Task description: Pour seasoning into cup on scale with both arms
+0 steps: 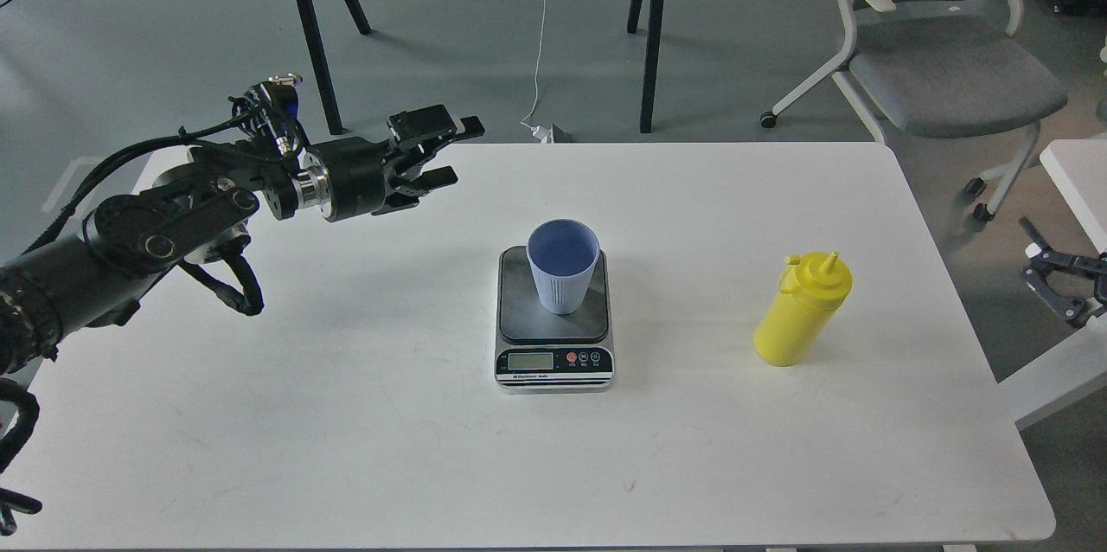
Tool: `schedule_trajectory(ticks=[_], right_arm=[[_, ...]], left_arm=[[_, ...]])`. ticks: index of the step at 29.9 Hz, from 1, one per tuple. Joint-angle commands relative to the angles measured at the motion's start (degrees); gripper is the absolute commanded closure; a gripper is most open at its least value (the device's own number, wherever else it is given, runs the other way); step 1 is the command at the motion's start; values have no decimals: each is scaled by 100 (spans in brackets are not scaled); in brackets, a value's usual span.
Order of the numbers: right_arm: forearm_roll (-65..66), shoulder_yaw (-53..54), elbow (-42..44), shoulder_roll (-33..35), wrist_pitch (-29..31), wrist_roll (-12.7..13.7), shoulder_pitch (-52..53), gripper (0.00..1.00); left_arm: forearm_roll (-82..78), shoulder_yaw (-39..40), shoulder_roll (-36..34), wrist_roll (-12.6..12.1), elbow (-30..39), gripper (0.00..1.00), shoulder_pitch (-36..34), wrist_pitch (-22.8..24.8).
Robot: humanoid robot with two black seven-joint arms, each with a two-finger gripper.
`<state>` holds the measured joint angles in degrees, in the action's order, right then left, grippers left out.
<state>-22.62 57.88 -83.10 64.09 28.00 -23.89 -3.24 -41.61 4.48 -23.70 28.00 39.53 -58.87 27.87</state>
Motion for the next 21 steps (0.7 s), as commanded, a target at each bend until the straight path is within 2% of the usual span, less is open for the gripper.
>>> schedule_trajectory(ticks=[1, 3, 6, 8, 13, 17, 21], right_arm=[[-15, -434, 285, 201, 0, 59, 1260, 2], [29, -855, 443, 52, 0, 208, 2165, 2], [3, -1629, 698, -378, 0, 822, 3484, 2], [3, -2068, 891, -598, 0, 1034, 4065, 2], [56, -2553, 1366, -1099, 0, 1158, 4744, 2], [231, -2826, 1753, -1670, 0, 1684, 5192, 2], [363, -2941, 2025, -2136, 0, 1791, 5342, 2]], left_arm=[[22, 27, -3, 0, 11, 1, -54, 8], [31, 114, -3, 0, 29, 1, -72, 13], [22, 185, 5, 0, 46, 1, -116, 13], [22, 185, 23, 0, 46, 1, -125, 13], [39, 194, 102, 0, 46, 1, -212, 13], [31, 264, 102, 0, 46, 1, -309, 13], [66, 299, 67, 0, 46, 1, -335, 13]])
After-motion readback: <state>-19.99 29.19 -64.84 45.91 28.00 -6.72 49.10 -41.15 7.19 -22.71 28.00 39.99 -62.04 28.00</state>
